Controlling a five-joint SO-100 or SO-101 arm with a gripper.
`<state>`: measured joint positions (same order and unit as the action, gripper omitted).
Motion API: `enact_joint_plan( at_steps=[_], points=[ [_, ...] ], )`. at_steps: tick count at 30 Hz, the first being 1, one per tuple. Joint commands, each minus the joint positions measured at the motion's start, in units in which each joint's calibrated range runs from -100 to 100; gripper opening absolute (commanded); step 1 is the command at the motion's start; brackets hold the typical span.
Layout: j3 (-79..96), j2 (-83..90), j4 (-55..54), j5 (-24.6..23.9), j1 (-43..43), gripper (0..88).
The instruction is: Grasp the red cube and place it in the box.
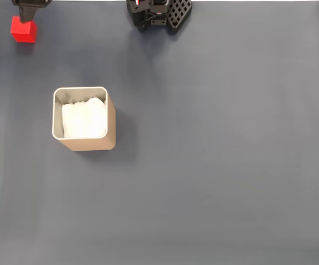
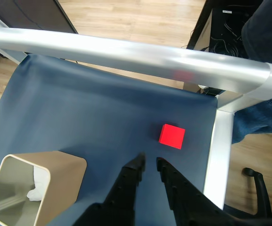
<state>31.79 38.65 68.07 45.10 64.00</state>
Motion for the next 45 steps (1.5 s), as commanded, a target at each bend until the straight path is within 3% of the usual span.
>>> enact_joint_plan(
  at_steps=[1,25,45],
  points=[
    [-1.16,-0.01,-0.98,-0.49,1.00,12.1],
    [0.12,-1.66,-5.83,-1.51,5.47,27.7],
    [2.31,-0.62,-6.73,-2.15,8.81,33.9]
  ],
)
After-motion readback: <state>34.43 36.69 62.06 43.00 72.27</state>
